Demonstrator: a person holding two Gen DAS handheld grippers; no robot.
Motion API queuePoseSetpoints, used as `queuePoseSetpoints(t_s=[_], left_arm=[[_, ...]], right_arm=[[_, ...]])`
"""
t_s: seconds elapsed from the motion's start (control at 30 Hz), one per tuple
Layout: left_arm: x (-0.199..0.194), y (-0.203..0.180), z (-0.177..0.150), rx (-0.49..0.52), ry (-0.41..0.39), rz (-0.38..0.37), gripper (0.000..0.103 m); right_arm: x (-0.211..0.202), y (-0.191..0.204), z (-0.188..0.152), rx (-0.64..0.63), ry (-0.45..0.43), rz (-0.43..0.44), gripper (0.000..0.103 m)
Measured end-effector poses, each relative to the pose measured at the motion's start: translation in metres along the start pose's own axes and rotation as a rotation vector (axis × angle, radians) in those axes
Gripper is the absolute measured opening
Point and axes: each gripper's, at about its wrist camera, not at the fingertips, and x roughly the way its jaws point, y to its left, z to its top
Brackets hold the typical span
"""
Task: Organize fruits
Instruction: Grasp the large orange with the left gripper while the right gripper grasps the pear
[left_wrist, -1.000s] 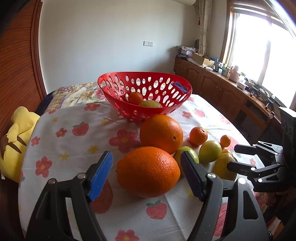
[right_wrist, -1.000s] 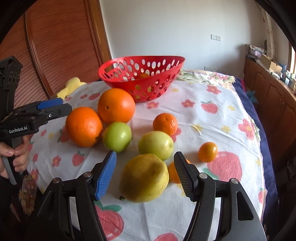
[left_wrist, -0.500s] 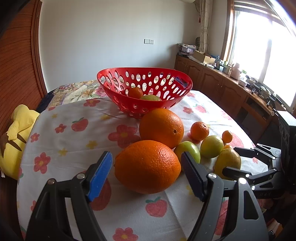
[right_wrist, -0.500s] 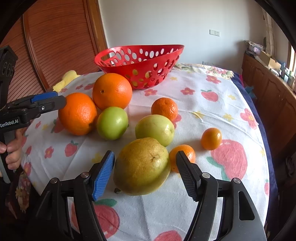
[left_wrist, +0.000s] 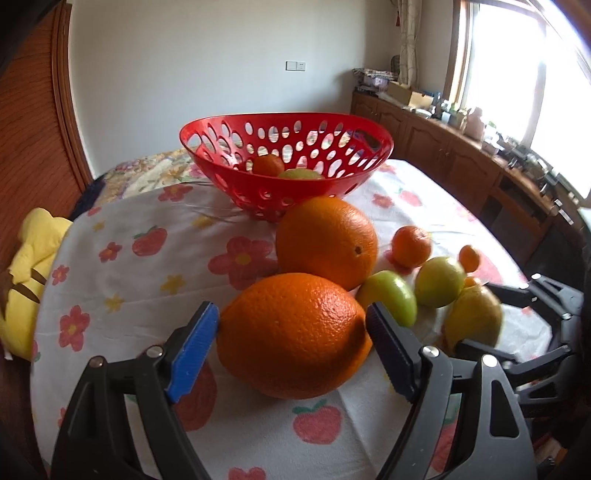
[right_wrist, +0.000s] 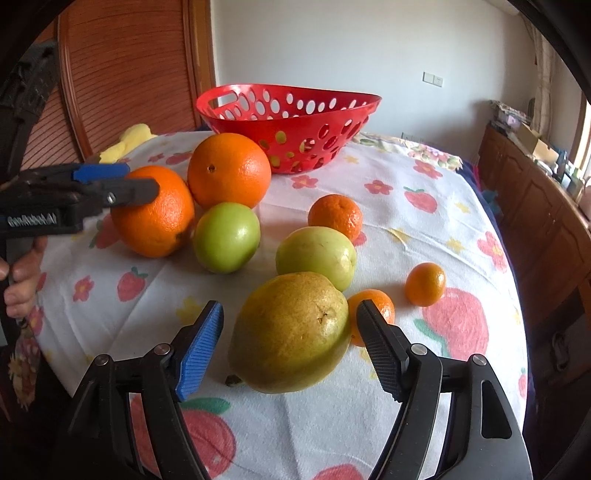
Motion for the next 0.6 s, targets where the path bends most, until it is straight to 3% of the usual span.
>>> queuePoseSetpoints(t_s=[0.17, 0.37, 0.47, 0.6], left_arm=[[0.005, -0.003, -0.003, 0.038, 0.009, 0.019, 0.092], [0.01, 0.0, -0.003, 0.021, 0.046, -0.022, 0.095], [0.009, 0.002, -0.003, 0.018, 0.046, -0.031, 0.095], [0.009, 0.004, -0.002, 0.003, 0.051, -0.049, 0.095]], right_arm=[[0.0, 0.002, 0.0, -0.014, 0.005, -0.008, 0.076], [0.0, 0.002, -0.001, -0.011, 0.004, -0.009, 0.076], [0.001, 0.002, -0.001, -0.026, 0.006, -0.007, 0.066], [0.0, 0.0, -0.001, -0.013, 0.004, 0.013, 0.065]])
